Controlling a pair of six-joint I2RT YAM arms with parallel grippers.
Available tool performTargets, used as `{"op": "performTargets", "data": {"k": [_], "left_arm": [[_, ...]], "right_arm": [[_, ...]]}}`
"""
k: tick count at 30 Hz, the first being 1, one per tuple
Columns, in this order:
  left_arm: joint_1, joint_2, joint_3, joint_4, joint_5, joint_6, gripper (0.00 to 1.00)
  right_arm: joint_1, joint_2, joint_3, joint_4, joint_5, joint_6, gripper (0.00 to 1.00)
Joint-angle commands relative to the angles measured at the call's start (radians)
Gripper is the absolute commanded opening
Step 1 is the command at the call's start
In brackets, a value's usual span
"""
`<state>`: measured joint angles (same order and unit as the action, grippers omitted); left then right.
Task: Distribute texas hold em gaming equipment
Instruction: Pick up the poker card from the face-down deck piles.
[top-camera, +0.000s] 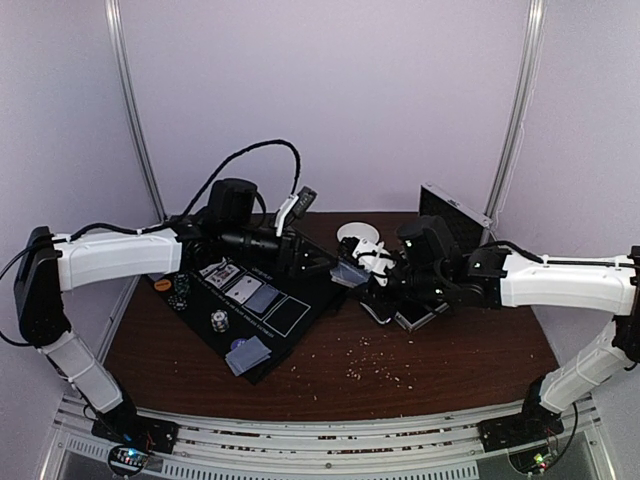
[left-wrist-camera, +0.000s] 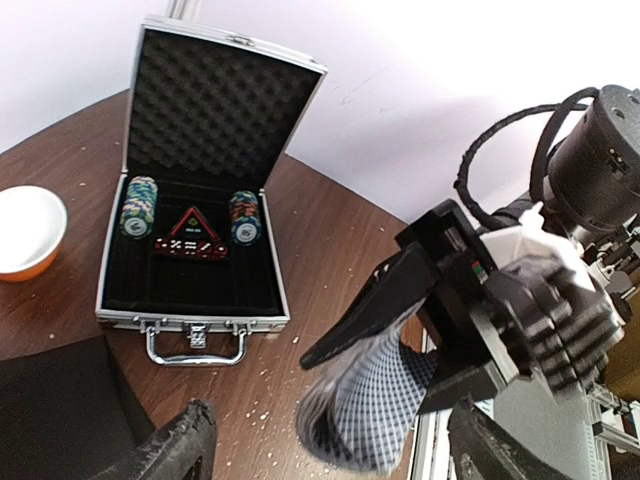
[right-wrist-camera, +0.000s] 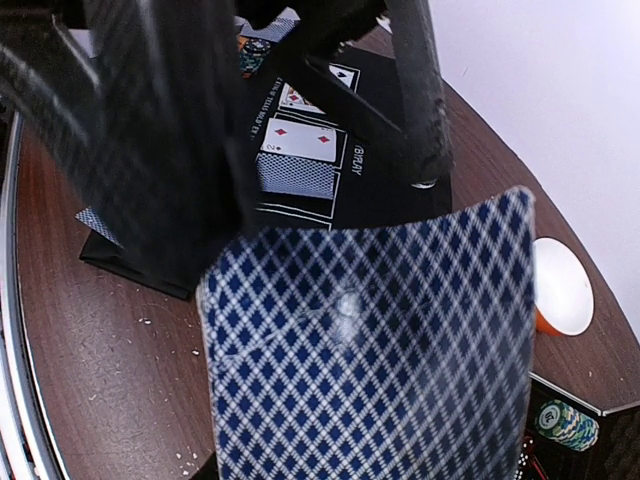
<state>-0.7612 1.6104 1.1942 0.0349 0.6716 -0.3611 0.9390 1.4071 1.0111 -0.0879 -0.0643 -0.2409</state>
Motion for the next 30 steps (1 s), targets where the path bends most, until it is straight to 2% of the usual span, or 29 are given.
{"op": "performTargets", "data": {"k": [1,5,13,19,27,30], "left_arm": [[-0.025,0.042,0.066,0.035,0.011,-0.008,0.83],[-0.030,0.088,0.117,-0.029,-0.057,-0.001,0.74],[-0.028,0.094,0.162,-0.172,-0.165,0.061,0.38],[-0.022,0.063,0.160,-0.205,-0.179,0.085,0.27],[-0.022,0.048,0.166,-0.204,-0.093,0.086,0.00],[-0.020,0.036,0.171,-0.230,-0.108,0.095,0.00]], "right_arm": [[0.016,-0.001,0.045,0.001,0.013,-0.020,0.39],[0.028,0.009,0.052,-0.004,0.018,-0.026,0.39],[0.030,-0.004,0.037,0.000,0.033,-0.032,0.39],[0.029,-0.017,0.021,0.012,0.042,-0.032,0.39],[0.028,-0.013,0.023,0.009,0.055,-0.029,0.39],[0.025,-0.013,0.020,0.008,0.065,-0.028,0.39]]}}
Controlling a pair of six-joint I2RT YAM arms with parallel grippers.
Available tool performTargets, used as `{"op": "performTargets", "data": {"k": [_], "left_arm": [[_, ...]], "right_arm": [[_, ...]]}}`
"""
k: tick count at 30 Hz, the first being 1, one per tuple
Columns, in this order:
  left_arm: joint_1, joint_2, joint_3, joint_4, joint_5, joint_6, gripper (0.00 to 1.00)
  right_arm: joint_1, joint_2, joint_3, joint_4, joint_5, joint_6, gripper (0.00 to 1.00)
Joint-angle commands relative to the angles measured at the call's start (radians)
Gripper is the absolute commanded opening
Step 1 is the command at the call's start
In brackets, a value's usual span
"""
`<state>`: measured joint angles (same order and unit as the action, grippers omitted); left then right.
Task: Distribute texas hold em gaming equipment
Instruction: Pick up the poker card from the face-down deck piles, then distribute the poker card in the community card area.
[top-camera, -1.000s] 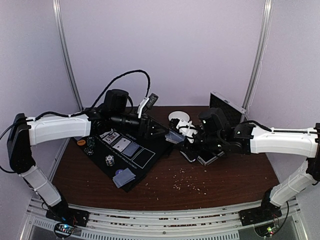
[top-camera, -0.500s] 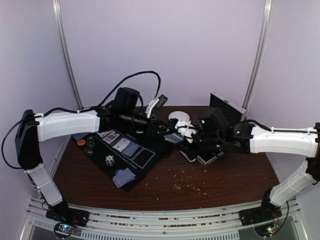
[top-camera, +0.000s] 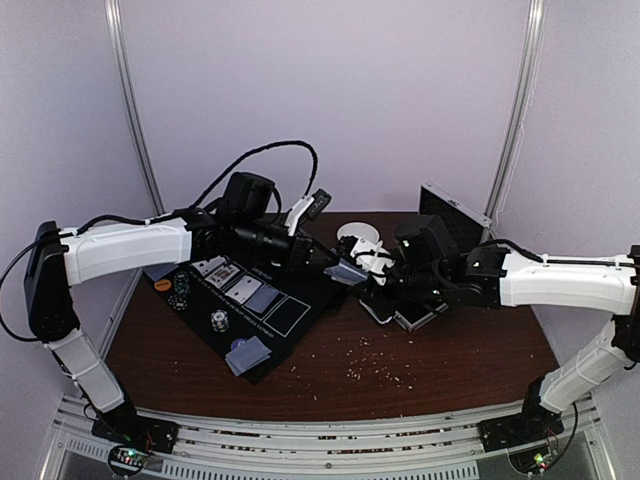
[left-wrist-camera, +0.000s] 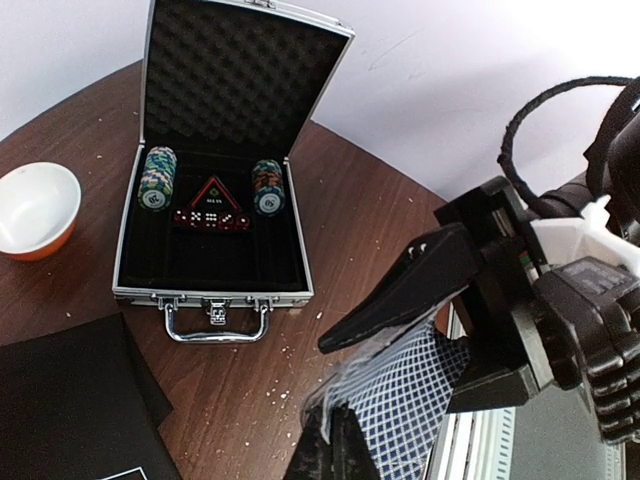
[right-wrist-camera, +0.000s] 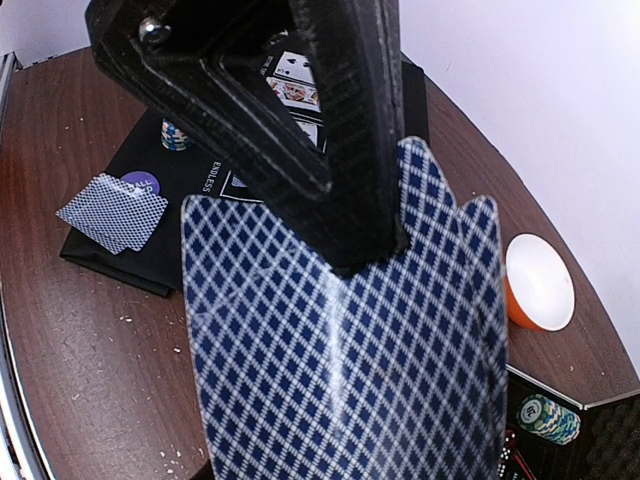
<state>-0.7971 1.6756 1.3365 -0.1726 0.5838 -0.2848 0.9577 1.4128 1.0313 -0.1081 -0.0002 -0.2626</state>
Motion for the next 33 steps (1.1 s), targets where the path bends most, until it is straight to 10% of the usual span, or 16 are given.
{"op": "performTargets", "data": {"k": [1,16,25,33], "left_arm": [[0.016,-0.033,0.028,-0.033,-0.031,0.025,0.00],[0.064,-0.096,-0.018,-0.010,0.048,-0.015,0.00],[0.208,-0.391,-0.459,0.476,-0.256,-0.549,0.00],[0.164,-0.331,-0.726,0.676,-0.532,-0.938,0.00]], "right_arm": [[0.005,-0.018,-0.001,0.029,0.006,-0.005,0.39],[-0.027,-0.011,-0.008,0.031,0.030,0.027,0.39],[-0.066,0.005,-0.020,0.037,0.079,0.087,0.39],[-0.068,0.011,-0.010,0.039,0.047,0.086,0.39]]}}
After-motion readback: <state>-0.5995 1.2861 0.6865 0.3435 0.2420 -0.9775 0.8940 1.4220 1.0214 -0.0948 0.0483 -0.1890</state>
